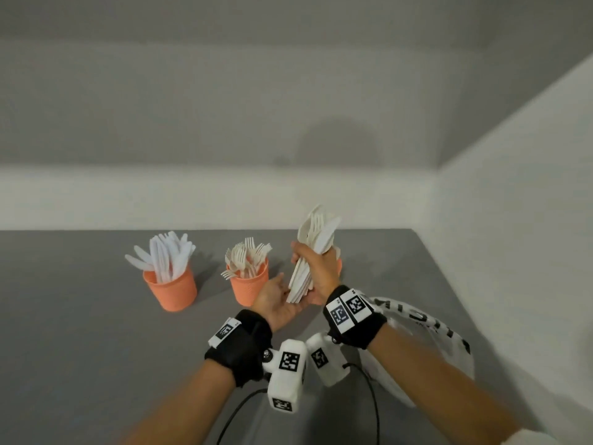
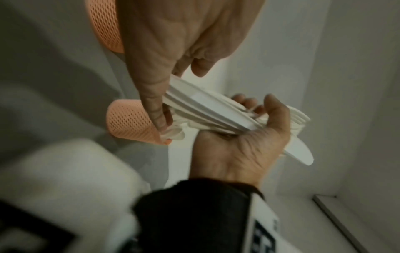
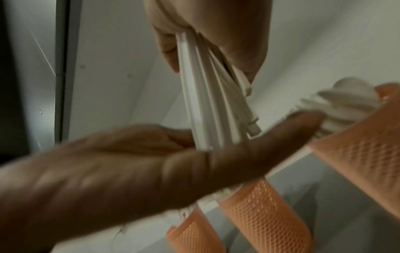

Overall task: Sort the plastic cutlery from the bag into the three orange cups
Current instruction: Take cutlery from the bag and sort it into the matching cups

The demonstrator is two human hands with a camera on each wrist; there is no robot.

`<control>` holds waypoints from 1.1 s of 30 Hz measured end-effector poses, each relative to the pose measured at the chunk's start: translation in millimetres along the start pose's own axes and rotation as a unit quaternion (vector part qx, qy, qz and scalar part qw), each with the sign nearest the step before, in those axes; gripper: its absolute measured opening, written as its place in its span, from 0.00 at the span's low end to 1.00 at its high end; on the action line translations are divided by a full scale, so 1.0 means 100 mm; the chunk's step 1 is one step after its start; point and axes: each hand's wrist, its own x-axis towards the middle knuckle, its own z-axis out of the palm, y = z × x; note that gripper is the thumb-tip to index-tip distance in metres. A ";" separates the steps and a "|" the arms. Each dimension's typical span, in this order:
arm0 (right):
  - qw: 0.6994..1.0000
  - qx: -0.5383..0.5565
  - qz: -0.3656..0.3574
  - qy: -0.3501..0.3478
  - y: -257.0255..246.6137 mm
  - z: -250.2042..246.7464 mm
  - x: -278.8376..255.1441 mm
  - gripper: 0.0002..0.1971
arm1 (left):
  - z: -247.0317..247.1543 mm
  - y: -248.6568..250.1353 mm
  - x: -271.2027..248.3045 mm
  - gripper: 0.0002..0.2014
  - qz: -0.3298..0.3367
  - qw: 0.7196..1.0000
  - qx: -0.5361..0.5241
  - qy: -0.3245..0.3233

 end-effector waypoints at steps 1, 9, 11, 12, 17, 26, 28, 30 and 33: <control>1.000 0.001 0.002 0.000 0.04 0.07 -0.02 0.11 | -0.01 0.04 -0.03 0.23 0.013 1.000 0.004 -0.003; 1.000 -0.026 -0.018 0.000 0.22 0.39 -0.09 0.01 | -0.36 0.24 -0.22 0.19 0.017 0.980 0.191 -0.053; 0.999 -0.027 -0.012 -0.016 0.28 0.41 -0.07 0.03 | -0.43 0.26 -0.22 0.26 0.040 0.964 0.257 -0.061; 0.999 -0.029 -0.009 -0.026 0.29 0.43 -0.09 0.03 | -0.45 0.27 -0.21 0.30 0.051 0.955 0.284 -0.072; 0.993 -0.045 0.018 -0.108 0.28 0.49 -0.24 0.10 | -0.38 0.28 -0.30 0.06 0.074 0.888 0.453 -0.026; 0.932 -0.055 0.173 -0.315 0.25 0.40 -0.22 0.18 | -0.45 0.30 -0.38 0.14 0.044 0.920 0.386 -0.043; 0.953 -0.065 0.141 -0.261 0.29 0.42 -0.23 0.12 | -0.46 0.32 -0.42 0.10 0.042 0.896 0.442 -0.033; 0.978 -0.050 0.118 -0.162 0.33 0.45 -0.18 0.08 | -0.49 0.37 -0.44 0.05 0.047 0.859 0.509 -0.022; 0.989 -0.031 0.103 -0.100 0.38 0.42 -0.11 0.07 | -0.56 0.48 -0.47 0.10 0.069 0.815 0.576 0.013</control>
